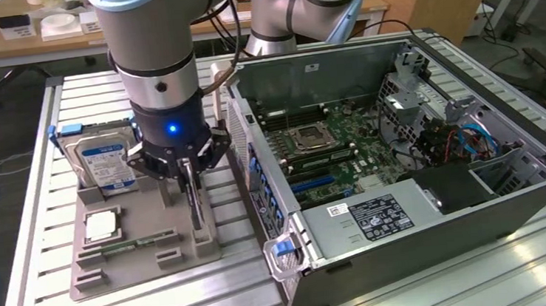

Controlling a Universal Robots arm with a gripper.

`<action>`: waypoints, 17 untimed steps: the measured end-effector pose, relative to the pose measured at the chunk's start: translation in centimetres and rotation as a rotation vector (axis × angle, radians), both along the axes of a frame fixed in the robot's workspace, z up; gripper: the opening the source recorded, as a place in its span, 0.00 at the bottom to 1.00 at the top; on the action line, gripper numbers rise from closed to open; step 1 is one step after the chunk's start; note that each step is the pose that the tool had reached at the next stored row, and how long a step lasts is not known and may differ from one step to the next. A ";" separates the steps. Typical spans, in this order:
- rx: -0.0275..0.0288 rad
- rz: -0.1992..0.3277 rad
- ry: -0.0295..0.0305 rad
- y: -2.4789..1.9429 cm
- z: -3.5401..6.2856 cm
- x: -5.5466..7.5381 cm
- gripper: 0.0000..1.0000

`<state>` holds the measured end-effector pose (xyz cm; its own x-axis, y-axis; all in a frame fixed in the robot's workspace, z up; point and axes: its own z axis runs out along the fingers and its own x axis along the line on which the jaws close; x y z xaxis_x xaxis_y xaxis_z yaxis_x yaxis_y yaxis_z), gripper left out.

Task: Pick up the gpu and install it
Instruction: 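Pick up the gpu and move the gpu toward the slot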

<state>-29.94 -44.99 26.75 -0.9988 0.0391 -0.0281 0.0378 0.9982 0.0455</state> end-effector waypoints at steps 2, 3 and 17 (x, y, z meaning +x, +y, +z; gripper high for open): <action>0.0000 0.000 0.0001 0.00 0.00 0.0 0.27; -0.0002 0.000 0.0002 0.00 0.04 0.0 0.27; -0.0001 0.000 0.0000 0.00 2.42 0.0 0.27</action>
<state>-29.94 -44.99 29.17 -0.9988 0.0391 -0.0281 0.0378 0.9983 0.0454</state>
